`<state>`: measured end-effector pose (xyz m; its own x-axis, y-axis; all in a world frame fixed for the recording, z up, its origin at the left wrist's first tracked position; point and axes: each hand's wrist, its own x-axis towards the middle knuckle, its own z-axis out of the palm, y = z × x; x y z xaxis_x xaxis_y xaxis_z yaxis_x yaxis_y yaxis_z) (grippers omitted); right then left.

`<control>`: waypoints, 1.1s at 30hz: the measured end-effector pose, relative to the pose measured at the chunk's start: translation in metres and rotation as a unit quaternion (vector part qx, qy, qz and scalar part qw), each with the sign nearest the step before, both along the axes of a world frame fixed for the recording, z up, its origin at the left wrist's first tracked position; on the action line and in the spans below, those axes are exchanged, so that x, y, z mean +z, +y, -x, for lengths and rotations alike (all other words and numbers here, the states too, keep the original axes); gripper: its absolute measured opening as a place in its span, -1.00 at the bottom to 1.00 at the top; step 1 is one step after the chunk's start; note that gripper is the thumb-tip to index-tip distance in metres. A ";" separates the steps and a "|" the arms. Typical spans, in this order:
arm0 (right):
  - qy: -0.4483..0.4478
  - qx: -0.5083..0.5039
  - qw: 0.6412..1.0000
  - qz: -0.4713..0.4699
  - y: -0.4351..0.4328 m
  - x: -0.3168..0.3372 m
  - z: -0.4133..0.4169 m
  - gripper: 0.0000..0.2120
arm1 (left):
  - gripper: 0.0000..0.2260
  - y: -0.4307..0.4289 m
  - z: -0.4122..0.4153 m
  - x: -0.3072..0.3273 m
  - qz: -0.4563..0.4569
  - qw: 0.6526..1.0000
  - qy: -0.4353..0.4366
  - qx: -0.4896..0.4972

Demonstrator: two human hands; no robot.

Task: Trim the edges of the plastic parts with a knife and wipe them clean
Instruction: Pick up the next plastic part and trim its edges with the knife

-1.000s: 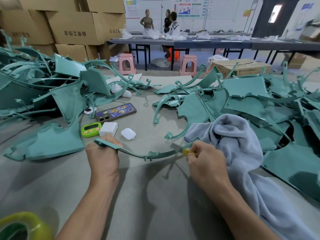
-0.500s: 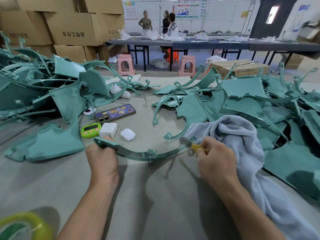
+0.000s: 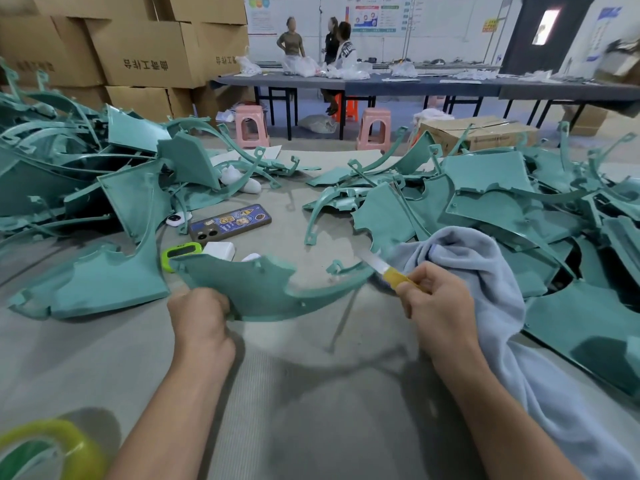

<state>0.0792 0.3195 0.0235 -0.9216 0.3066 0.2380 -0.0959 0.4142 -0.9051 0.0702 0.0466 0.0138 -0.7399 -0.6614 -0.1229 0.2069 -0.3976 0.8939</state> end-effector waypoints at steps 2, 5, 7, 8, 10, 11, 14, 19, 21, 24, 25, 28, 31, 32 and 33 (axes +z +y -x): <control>0.032 0.045 0.990 0.133 0.000 0.005 -0.001 -0.76 | -0.55 0.002 -0.004 0.005 -0.089 0.995 0.009 -0.050; 0.054 0.106 0.966 0.228 -0.002 0.009 -0.004 -0.67 | -0.58 0.009 -0.010 0.015 -0.173 0.974 0.023 -0.144; 0.052 0.138 0.958 0.244 -0.004 0.011 -0.006 -0.70 | -0.55 0.009 -0.013 0.017 -0.207 0.958 0.033 -0.197; 0.049 0.148 0.957 0.245 -0.006 0.012 -0.006 -0.74 | -0.55 0.009 -0.014 0.019 -0.218 0.951 0.027 -0.218; 0.042 0.154 0.958 0.237 -0.009 0.011 -0.006 -0.78 | -0.63 0.008 -0.015 0.021 -0.217 0.946 -0.006 -0.241; 0.039 0.153 0.961 0.228 -0.010 0.010 -0.006 -0.79 | -0.70 0.010 -0.015 0.022 -0.212 0.946 -0.024 -0.244; 0.032 0.133 0.970 0.202 -0.011 0.006 -0.006 -0.78 | -0.75 0.013 -0.013 0.021 -0.204 0.949 -0.048 -0.236; 0.061 0.157 0.981 0.096 -0.017 0.008 -0.013 -0.80 | -0.80 0.013 -0.009 0.018 -0.191 0.966 -0.045 -0.170; 0.050 0.197 0.979 -0.029 -0.023 0.005 -0.019 -0.79 | -0.81 0.013 -0.008 0.017 -0.189 0.968 -0.046 -0.157; 0.022 0.140 0.977 -0.157 -0.030 0.001 -0.020 -0.78 | -0.83 0.014 -0.007 0.015 -0.177 0.969 -0.060 -0.160; 0.011 0.075 0.983 -0.170 -0.029 0.001 -0.017 -0.77 | -0.83 0.014 -0.007 0.015 -0.170 0.970 -0.067 -0.161; -0.006 -0.139 0.974 -0.181 -0.009 0.009 -0.007 -0.71 | -0.82 0.014 -0.006 0.014 -0.160 0.970 -0.082 -0.163; 0.070 -0.085 0.985 -0.133 -0.001 0.009 -0.012 -0.73 | -0.84 0.013 -0.005 0.013 -0.165 0.970 -0.084 -0.156; 0.091 -0.018 0.987 -0.132 -0.008 0.009 -0.017 -0.77 | -0.85 0.013 -0.005 0.013 -0.163 0.970 -0.087 -0.156; 0.094 0.046 0.985 -0.138 -0.017 0.007 -0.022 -0.79 | -0.85 0.013 -0.005 0.013 -0.162 0.970 -0.088 -0.157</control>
